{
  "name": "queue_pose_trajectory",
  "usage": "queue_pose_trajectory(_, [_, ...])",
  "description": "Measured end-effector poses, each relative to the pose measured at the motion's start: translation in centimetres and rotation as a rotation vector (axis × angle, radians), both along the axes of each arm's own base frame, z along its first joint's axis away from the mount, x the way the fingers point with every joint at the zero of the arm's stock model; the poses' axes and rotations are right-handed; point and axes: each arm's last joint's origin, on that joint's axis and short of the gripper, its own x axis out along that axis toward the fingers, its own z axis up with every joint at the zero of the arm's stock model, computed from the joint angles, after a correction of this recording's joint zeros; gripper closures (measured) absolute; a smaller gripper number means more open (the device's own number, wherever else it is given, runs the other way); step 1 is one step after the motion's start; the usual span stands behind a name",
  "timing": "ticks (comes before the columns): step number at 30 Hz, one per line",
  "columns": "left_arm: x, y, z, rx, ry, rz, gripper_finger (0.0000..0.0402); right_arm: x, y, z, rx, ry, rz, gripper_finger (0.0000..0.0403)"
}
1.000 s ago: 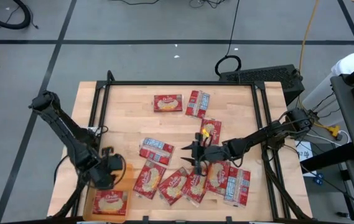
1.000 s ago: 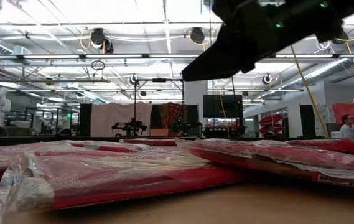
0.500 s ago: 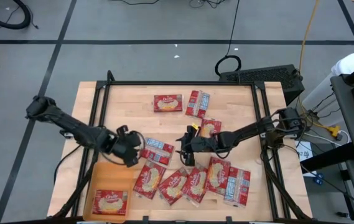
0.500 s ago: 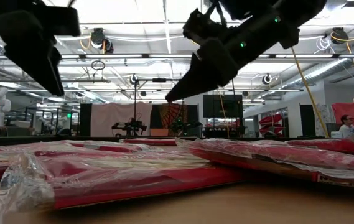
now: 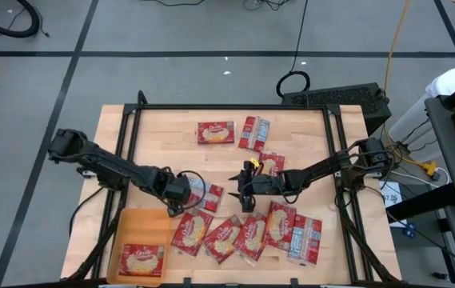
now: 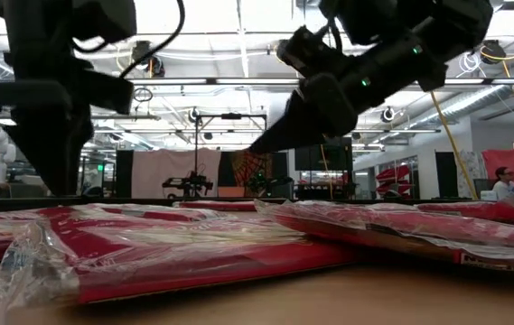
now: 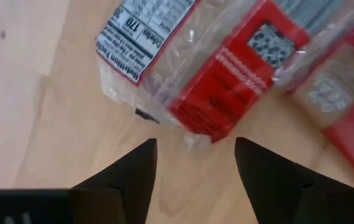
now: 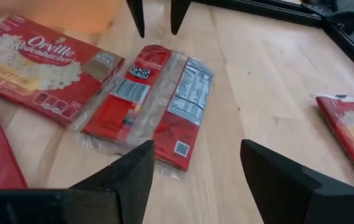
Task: Sort popcorn bags into baskets
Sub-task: Put the red popcorn bag into the orange bin
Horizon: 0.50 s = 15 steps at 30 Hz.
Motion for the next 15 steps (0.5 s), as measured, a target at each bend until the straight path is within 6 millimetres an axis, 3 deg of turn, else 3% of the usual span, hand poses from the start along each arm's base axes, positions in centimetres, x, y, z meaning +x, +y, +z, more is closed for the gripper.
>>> queue_pose_trajectory(11, [1.7,0.1,-2.8,-0.015,0.036,0.022,0.0087,-1.4,-0.2,-1.4,-0.018,0.015,0.009,0.0172])
queue_pose_trajectory(15, [2.1,0.1,-3.2,-0.034,0.036,-0.059,0.0105,-1.4,-0.2,-1.4,-0.017,0.009,0.009,0.0172])
